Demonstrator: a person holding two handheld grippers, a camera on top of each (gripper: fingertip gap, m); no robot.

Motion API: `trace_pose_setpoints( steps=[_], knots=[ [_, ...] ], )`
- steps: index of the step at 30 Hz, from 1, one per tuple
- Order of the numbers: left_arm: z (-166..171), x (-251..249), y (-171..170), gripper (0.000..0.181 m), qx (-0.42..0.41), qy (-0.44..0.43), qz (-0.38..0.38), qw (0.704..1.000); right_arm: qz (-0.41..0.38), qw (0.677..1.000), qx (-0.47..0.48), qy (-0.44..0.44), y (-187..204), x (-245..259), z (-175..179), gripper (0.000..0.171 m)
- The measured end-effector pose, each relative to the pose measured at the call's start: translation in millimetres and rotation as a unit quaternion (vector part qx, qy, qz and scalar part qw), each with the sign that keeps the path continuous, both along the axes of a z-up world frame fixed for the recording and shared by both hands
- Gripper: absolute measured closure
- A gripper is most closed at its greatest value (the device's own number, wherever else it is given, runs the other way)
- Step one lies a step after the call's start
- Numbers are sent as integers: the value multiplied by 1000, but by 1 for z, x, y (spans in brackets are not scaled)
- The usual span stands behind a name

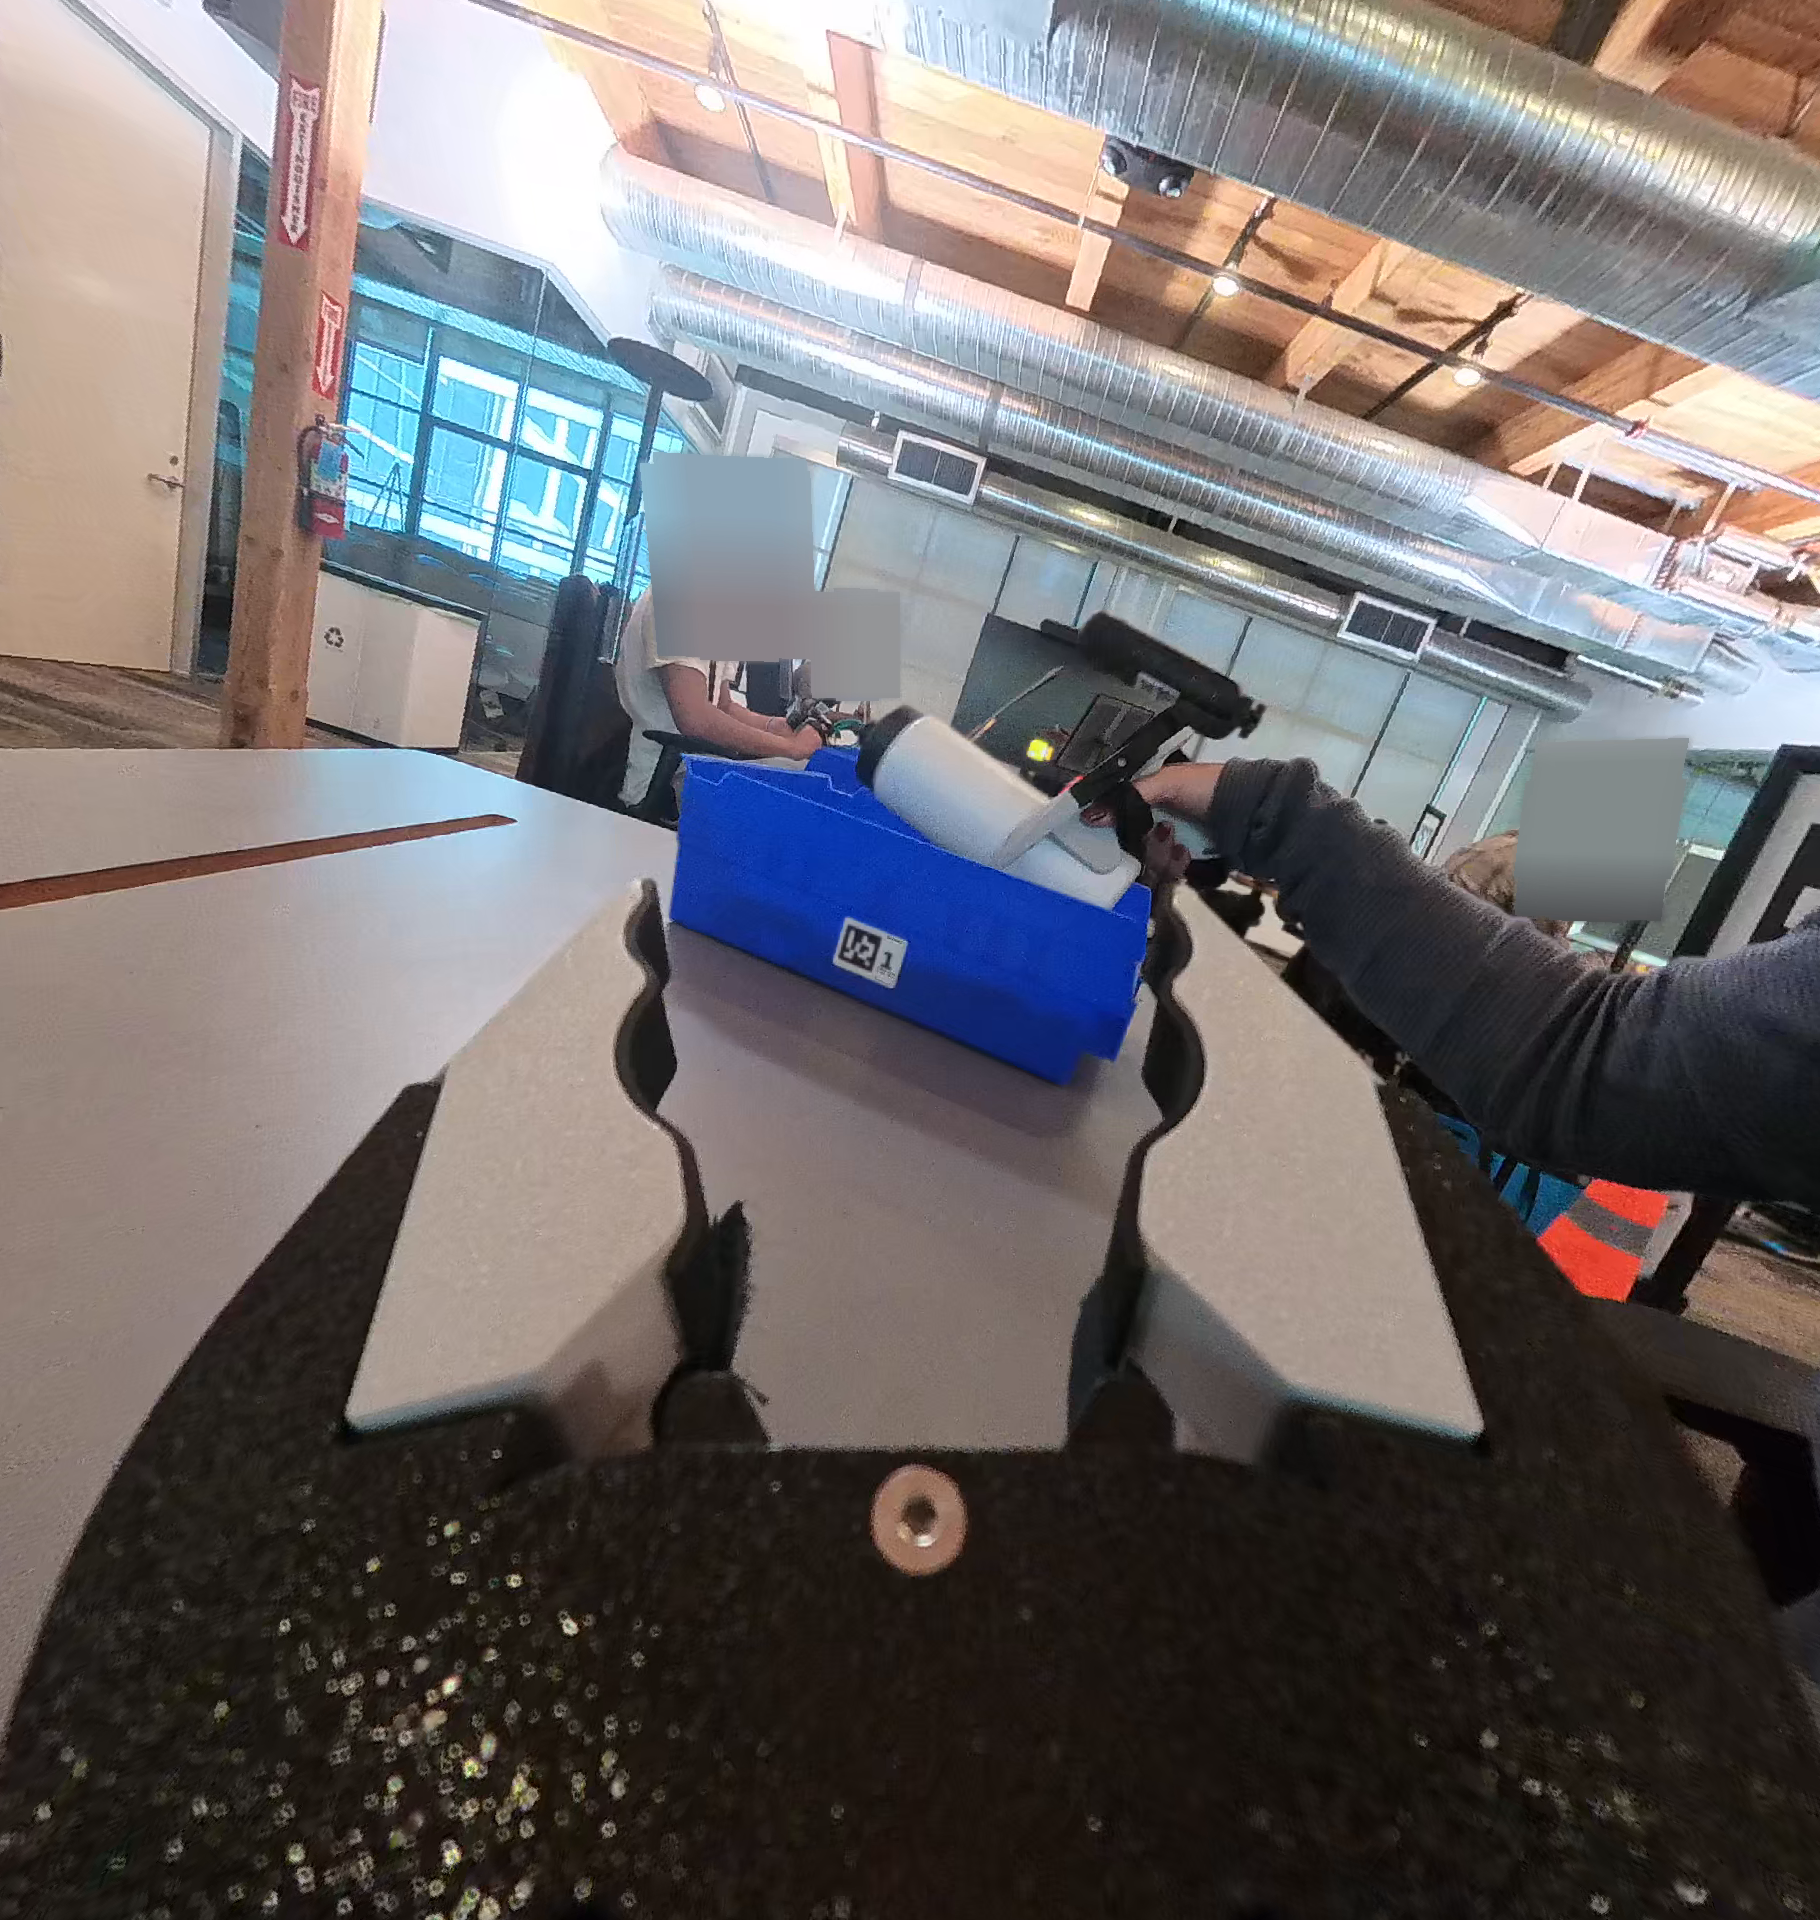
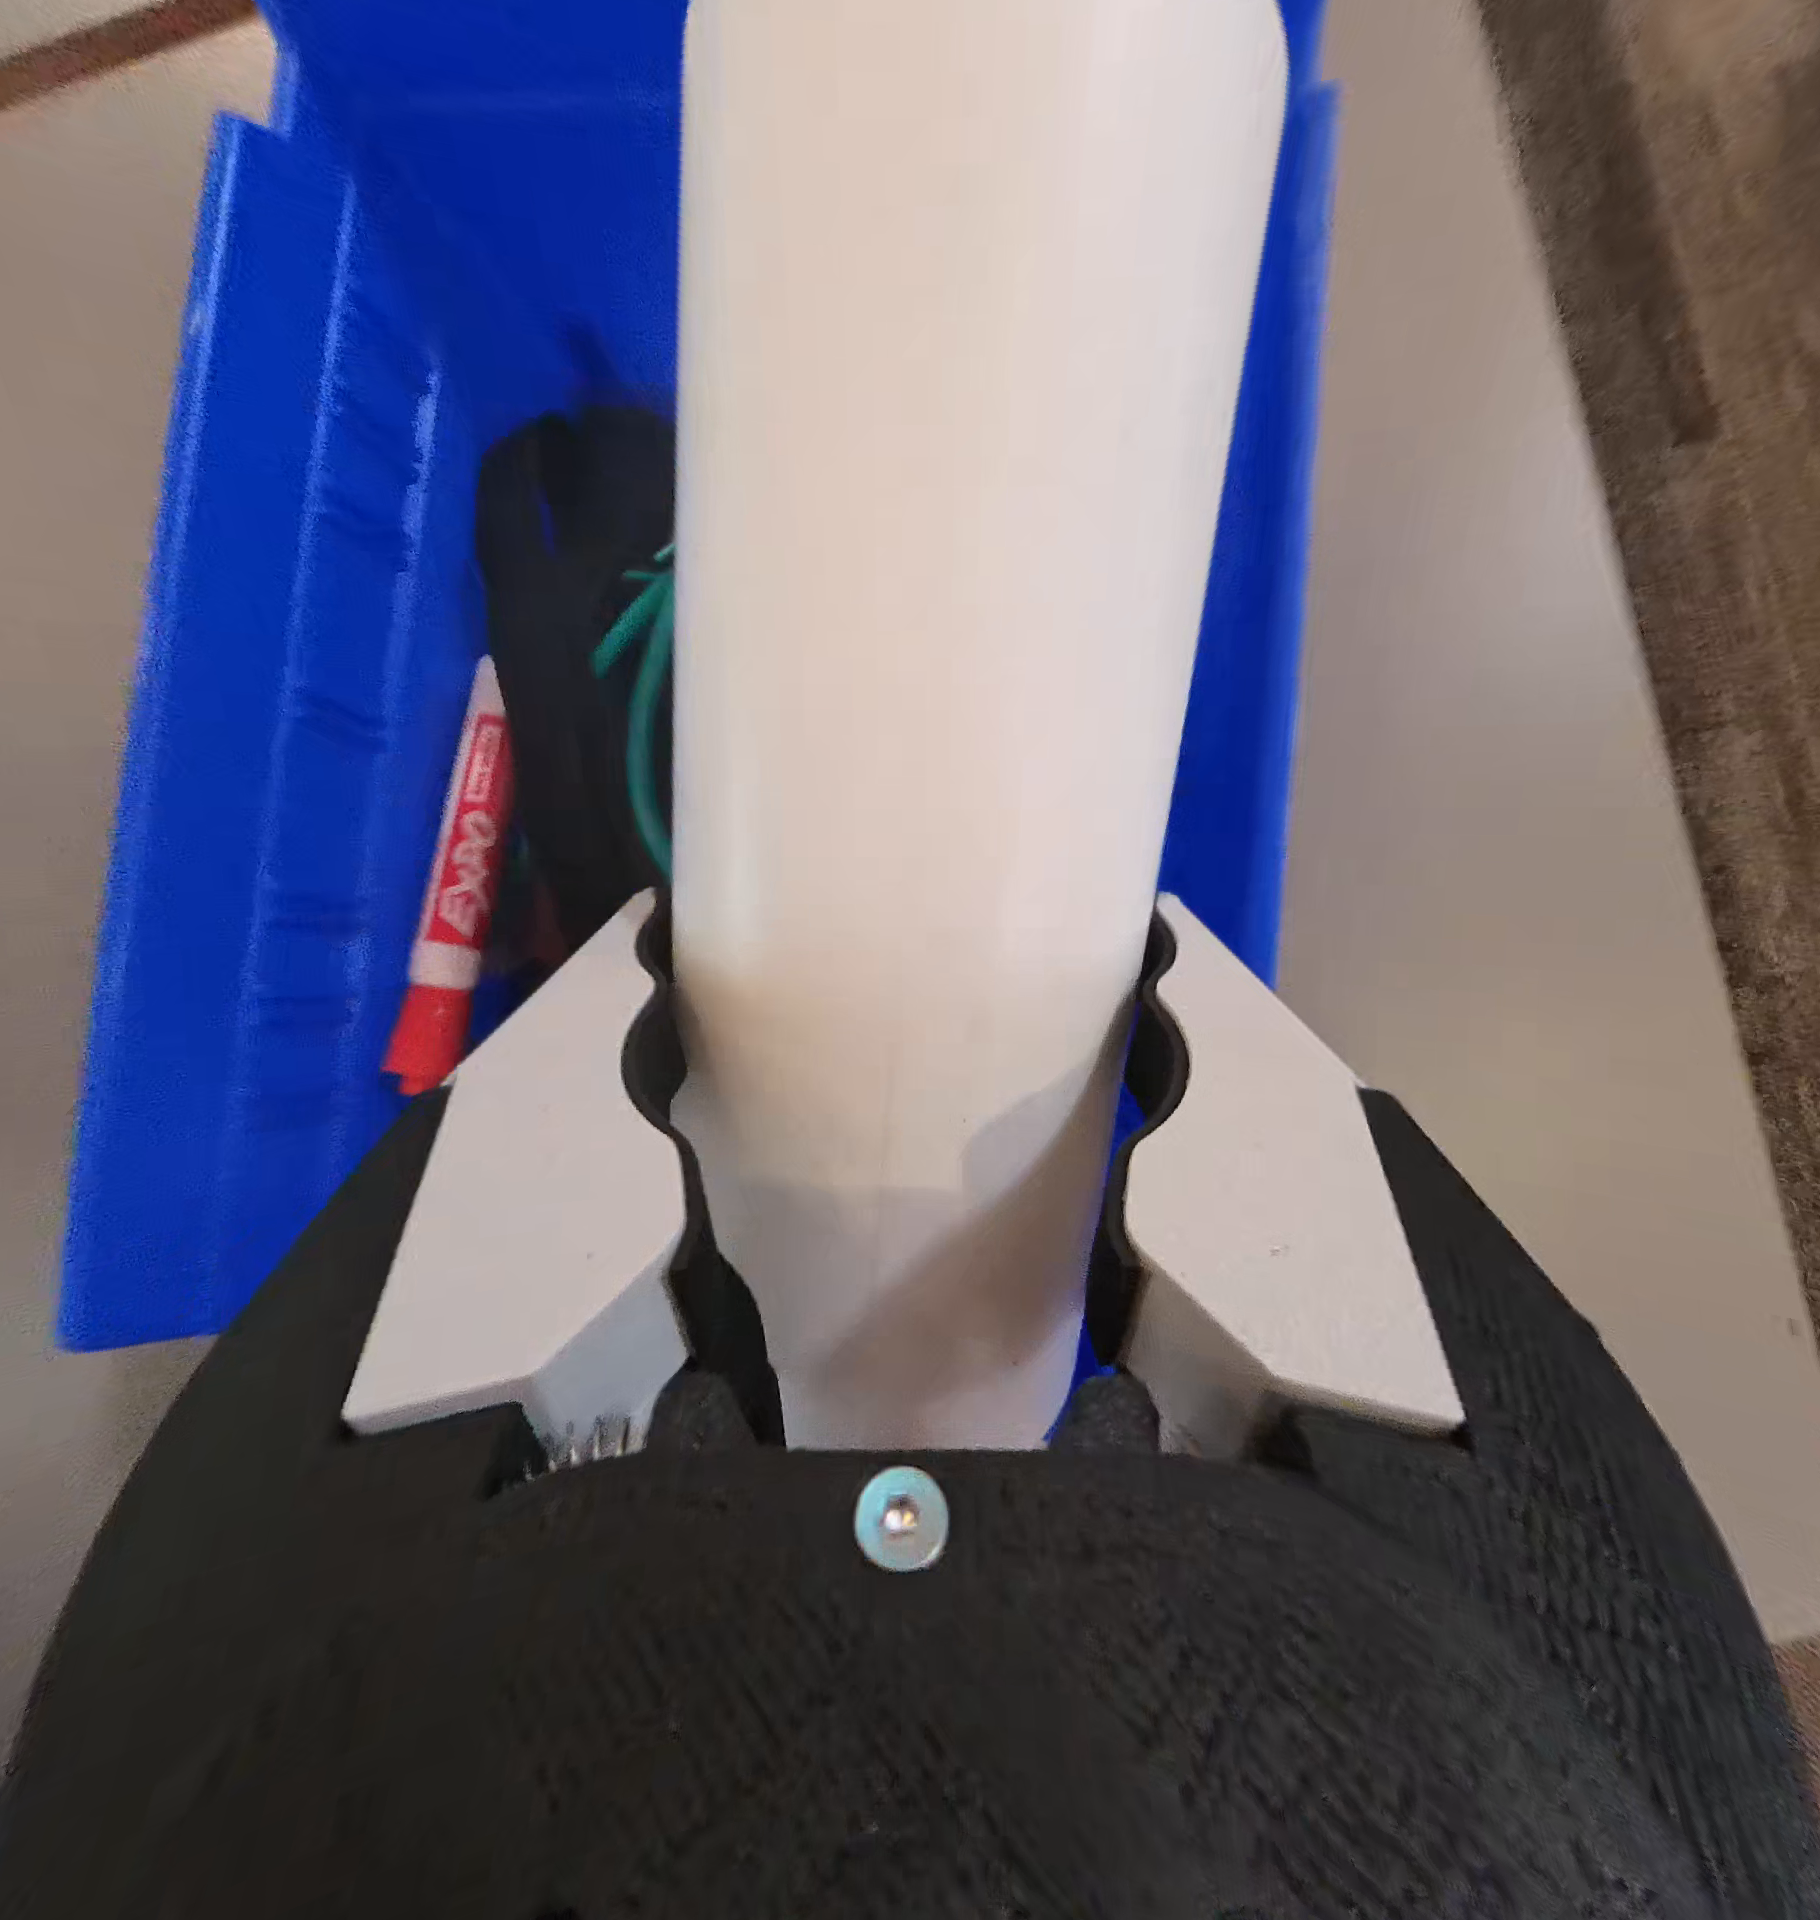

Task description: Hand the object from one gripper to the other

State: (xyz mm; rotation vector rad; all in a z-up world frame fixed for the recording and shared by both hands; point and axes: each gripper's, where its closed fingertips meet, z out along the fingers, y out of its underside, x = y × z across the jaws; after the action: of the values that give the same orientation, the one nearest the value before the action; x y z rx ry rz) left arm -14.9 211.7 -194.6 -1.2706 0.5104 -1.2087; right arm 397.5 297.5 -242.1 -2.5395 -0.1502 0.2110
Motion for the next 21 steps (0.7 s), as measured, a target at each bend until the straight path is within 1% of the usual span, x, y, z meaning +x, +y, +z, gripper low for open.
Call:
trace_pose_setpoints(
  steps=[1,3,4,5,6,8,10,12,13,15,16,17,18,19,20,21],
  knots=[
    [0,-1,0,90,-1,-3,1,1000,1,1000,-20,-18,-1,-1,-5,84],
    [1,-1,1,90,-1,-4,2,1000,9,995,-48,-92,-2,3,-16,84],
    [1,-1,0,90,0,-3,3,1000,9,991,-45,-127,1,5,-16,84],
    [1,-1,0,90,2,-1,5,1000,5,987,-34,-158,4,6,-11,78],
    [1,-1,0,90,4,0,7,1000,-2,983,-15,-185,7,7,-3,71],
    [1,-2,1,89,7,3,17,1000,-21,973,52,-226,13,3,26,62],
    [1,-5,5,88,11,8,38,999,-30,956,160,-243,19,-18,69,62],
    [2,-11,10,89,23,15,74,997,15,935,295,-199,21,-75,111,65],
    [2,-14,13,90,32,22,97,995,50,916,365,-159,19,-112,129,69],
    [6,-22,15,93,60,39,143,987,113,864,483,-82,7,-186,152,75],
    [10,-26,14,98,85,48,171,980,122,838,529,-55,1,-215,156,78],
    [15,-32,11,105,118,59,204,970,108,814,569,-42,-2,-234,155,78],
    [21,-40,10,112,151,69,245,955,83,793,603,-38,-3,-248,148,83],
    [25,-47,9,115,176,81,287,938,70,774,629,-28,-6,-265,135,92],
    [27,-52,8,117,193,95,319,923,76,766,638,-12,-8,-286,118,97],
    [27,-54,8,118,203,111,336,913,93,771,630,3,-9,-308,97,98]
  ],
)
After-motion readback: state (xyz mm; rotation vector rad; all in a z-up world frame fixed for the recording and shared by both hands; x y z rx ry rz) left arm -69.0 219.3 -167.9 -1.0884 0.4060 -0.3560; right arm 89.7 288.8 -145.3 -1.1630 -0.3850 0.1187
